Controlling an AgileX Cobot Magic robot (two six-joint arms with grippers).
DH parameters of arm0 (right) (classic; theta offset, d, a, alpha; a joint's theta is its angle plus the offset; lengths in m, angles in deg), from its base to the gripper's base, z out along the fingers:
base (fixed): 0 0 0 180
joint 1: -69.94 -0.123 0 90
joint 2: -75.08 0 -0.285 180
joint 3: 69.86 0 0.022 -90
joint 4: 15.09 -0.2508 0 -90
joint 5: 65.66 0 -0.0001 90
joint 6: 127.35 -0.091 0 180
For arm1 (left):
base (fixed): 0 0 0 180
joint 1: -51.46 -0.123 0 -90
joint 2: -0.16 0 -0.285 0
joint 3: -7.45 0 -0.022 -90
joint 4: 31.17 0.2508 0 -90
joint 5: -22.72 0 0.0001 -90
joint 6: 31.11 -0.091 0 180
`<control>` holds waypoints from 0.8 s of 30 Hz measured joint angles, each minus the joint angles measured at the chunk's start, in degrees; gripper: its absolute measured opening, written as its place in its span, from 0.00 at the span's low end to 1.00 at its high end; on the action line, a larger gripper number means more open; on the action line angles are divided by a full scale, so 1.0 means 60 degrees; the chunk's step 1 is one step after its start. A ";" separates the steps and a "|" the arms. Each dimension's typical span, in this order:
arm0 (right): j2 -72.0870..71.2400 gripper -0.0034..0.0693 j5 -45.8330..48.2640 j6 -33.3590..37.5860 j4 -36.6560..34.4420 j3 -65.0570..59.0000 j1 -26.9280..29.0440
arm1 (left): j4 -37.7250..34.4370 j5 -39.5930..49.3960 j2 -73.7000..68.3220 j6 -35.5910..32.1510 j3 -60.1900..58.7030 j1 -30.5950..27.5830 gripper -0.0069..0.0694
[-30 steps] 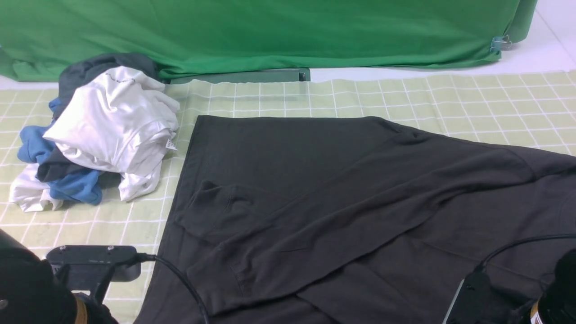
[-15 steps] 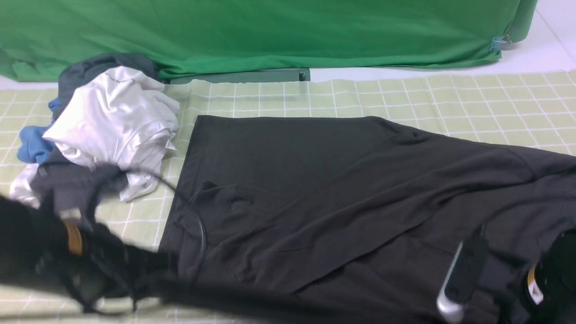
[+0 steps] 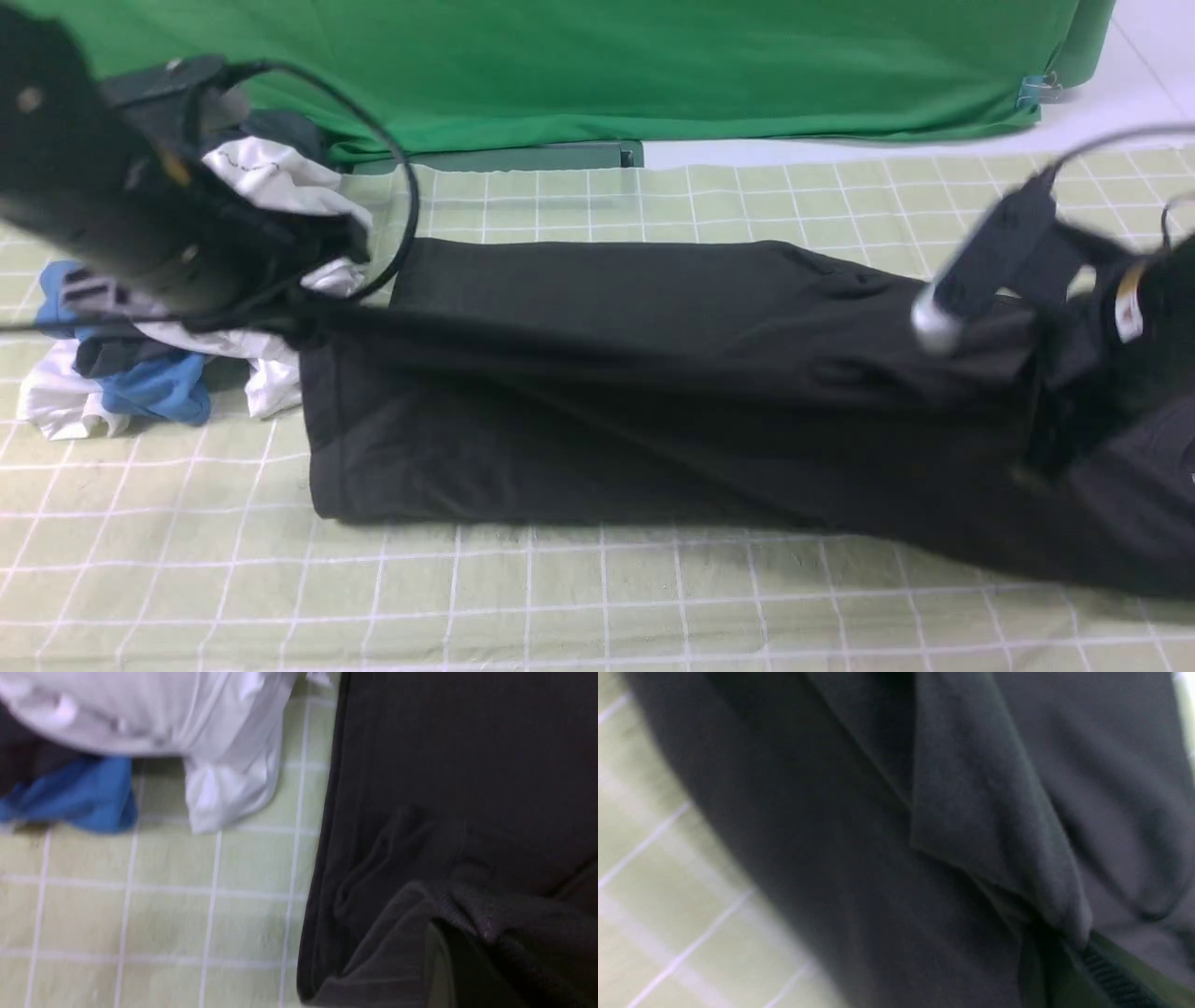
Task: Fold a long-sleeved shirt over a green coffee tablecloth.
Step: 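Fold the black garment in half by bringing its near edge over to the far edge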
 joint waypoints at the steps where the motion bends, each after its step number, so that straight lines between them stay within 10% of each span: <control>1: 0.0201 0.08 -0.0004 0.0092 0.0000 0.0167 0.0095 | 0.0000 -0.0025 -0.0245 -0.0027 0.0220 0.0000 0.11; 24: 0.6200 0.08 -0.0014 0.0426 -0.0040 0.6121 0.1464 | 0.0294 0.0511 -0.6275 -0.0123 0.6573 -0.0341 0.11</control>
